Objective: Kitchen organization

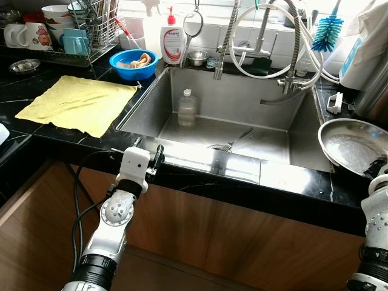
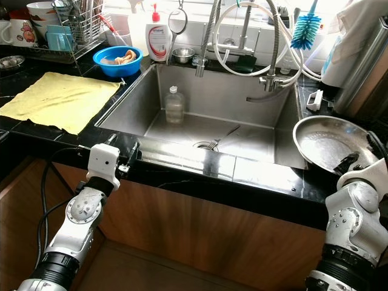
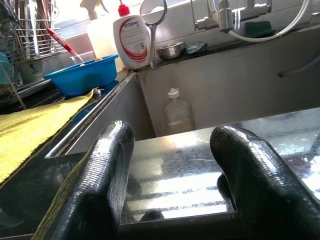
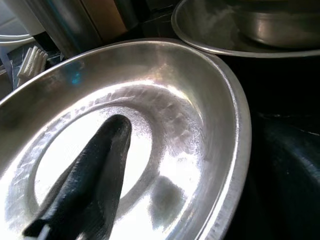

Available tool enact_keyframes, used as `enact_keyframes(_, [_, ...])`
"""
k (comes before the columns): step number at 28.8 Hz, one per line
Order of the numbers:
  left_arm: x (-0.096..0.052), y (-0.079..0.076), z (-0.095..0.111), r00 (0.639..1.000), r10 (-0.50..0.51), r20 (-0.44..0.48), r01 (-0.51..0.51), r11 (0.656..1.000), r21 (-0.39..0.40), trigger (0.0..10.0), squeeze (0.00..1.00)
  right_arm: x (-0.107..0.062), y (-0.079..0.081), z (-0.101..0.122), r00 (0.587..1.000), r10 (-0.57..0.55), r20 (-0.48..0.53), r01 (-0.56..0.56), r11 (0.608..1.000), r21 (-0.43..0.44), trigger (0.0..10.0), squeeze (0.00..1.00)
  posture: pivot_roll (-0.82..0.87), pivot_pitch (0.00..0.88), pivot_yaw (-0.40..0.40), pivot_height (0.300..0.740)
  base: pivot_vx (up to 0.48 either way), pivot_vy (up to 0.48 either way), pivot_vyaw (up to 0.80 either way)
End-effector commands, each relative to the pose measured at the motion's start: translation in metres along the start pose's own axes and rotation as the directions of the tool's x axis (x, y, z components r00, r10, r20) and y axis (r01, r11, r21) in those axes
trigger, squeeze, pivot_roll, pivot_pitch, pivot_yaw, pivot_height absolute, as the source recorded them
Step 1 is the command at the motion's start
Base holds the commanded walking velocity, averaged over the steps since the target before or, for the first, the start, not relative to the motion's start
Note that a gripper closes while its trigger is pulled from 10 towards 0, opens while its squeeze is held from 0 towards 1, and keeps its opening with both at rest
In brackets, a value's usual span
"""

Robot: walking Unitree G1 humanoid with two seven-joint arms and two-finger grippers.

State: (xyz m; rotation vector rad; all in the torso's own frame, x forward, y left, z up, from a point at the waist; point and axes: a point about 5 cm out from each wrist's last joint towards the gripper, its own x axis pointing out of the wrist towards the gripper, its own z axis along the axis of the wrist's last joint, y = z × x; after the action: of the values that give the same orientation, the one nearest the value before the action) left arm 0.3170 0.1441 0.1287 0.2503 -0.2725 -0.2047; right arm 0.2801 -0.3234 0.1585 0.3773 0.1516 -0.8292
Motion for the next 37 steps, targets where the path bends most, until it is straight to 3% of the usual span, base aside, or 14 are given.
enact_keyframes(1, [-0.008, -0.001, -0.015, 0.996, -0.018, -0.086, 0.019, 1.0, 0.014, 10.0, 0.0, 0.002, 0.0, 0.0, 1.0, -0.013, -0.01, 0.013, 1.0, -0.027, 0.0, 0.0, 0.01, 0.0, -0.029, 0.74, 0.0, 0.0, 0.0])
enact_keyframes(30, [-0.004, -0.002, -0.013, 0.997, -0.033, -0.073, 0.035, 0.999, 0.027, 10.0, 0.0, 0.002, 0.012, -0.002, 0.998, 0.058, -0.021, -0.058, 0.998, 0.005, 0.0, 0.0, 0.02, 0.0, -0.026, 0.74, 0.0, 0.0, 0.0])
enact_keyframes(33, [-0.004, -0.002, -0.013, 0.997, -0.03, -0.073, 0.033, 0.999, 0.03, 10.0, 0.0, 0.001, 0.02, 0.004, 0.994, 0.104, 0.029, -0.106, 0.993, 0.058, 0.0, 0.0, 0.02, 0.0, -0.027, 0.74, 0.0, 0.0, 0.0])
enact_keyframes(37, [-0.004, -0.002, -0.013, 0.997, -0.028, -0.073, 0.03, 0.999, 0.03, 10.0, 0.0, -0.002, 0.029, 0.007, 0.987, 0.155, 0.045, -0.158, 0.985, 0.066, 0.0, 0.0, 0.02, 0.0, -0.028, 0.74, 0.0, 0.0, 0.0])
